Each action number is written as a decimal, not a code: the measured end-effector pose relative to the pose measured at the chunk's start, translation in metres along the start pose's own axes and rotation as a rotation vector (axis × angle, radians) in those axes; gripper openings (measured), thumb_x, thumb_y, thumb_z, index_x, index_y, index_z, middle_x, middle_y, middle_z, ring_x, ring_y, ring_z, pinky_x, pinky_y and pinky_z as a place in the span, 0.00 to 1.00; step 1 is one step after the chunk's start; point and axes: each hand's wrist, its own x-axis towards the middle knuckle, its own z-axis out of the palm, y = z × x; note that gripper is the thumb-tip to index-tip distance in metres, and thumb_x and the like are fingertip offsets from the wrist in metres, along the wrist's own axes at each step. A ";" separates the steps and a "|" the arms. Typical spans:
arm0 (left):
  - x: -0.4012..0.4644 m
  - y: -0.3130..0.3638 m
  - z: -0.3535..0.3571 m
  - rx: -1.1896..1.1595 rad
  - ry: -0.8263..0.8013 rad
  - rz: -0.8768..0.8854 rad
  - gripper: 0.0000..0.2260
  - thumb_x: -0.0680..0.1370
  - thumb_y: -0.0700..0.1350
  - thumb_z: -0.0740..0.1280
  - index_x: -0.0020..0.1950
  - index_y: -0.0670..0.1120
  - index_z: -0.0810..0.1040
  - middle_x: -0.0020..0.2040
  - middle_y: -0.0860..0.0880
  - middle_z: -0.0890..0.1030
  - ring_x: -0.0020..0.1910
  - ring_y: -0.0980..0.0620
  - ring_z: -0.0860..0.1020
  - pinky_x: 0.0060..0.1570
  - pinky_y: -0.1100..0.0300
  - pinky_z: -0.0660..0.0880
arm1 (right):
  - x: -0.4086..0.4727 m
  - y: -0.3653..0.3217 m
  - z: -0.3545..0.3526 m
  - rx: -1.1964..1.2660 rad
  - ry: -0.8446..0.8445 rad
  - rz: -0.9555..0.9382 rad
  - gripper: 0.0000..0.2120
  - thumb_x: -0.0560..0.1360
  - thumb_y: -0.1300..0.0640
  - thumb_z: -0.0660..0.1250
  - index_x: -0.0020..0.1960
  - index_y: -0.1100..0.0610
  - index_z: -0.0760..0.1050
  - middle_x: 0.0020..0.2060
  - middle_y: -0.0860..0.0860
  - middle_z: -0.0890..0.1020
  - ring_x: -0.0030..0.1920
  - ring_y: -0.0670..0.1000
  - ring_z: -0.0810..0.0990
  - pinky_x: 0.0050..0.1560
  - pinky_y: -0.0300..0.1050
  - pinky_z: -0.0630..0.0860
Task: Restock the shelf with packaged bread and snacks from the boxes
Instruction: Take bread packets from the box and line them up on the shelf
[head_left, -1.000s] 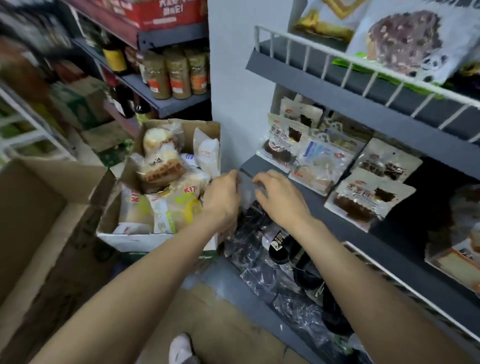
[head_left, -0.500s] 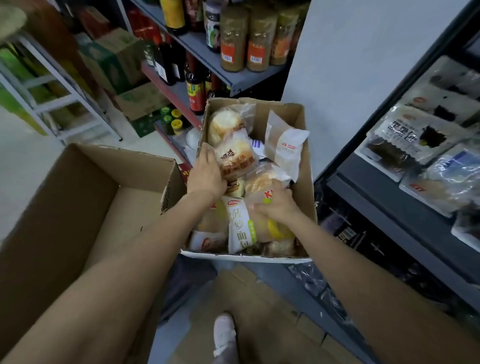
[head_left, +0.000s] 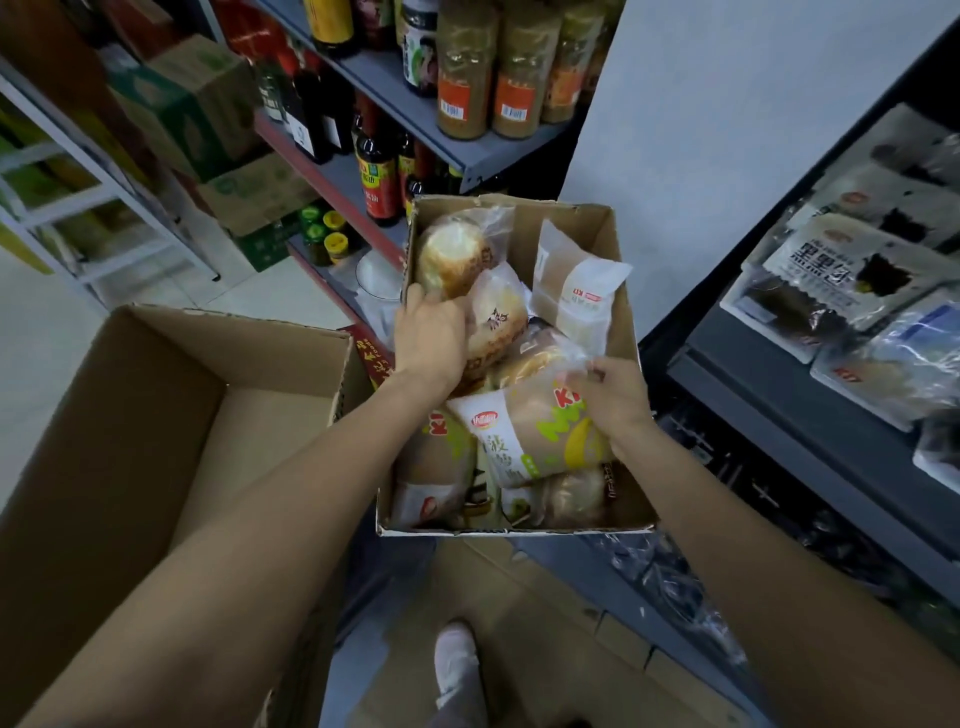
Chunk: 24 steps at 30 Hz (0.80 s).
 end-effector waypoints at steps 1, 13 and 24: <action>-0.001 0.004 -0.003 -0.065 0.024 -0.002 0.08 0.79 0.43 0.62 0.55 0.46 0.79 0.58 0.43 0.73 0.61 0.42 0.67 0.56 0.51 0.66 | -0.002 -0.004 -0.005 0.042 0.013 -0.037 0.10 0.72 0.62 0.70 0.39 0.70 0.76 0.30 0.57 0.75 0.35 0.51 0.72 0.37 0.43 0.69; -0.042 0.056 -0.087 -0.605 0.225 0.223 0.06 0.80 0.37 0.56 0.43 0.43 0.63 0.38 0.49 0.67 0.38 0.50 0.65 0.36 0.58 0.57 | -0.054 -0.046 -0.098 0.170 0.153 -0.416 0.12 0.77 0.61 0.61 0.36 0.54 0.65 0.32 0.51 0.70 0.36 0.50 0.67 0.39 0.44 0.64; -0.198 0.215 -0.200 -0.670 0.332 0.284 0.14 0.82 0.53 0.56 0.45 0.46 0.75 0.28 0.53 0.73 0.30 0.51 0.74 0.39 0.52 0.72 | -0.186 -0.042 -0.277 0.687 0.290 -0.326 0.20 0.79 0.58 0.60 0.30 0.53 0.58 0.28 0.50 0.59 0.31 0.50 0.61 0.36 0.42 0.63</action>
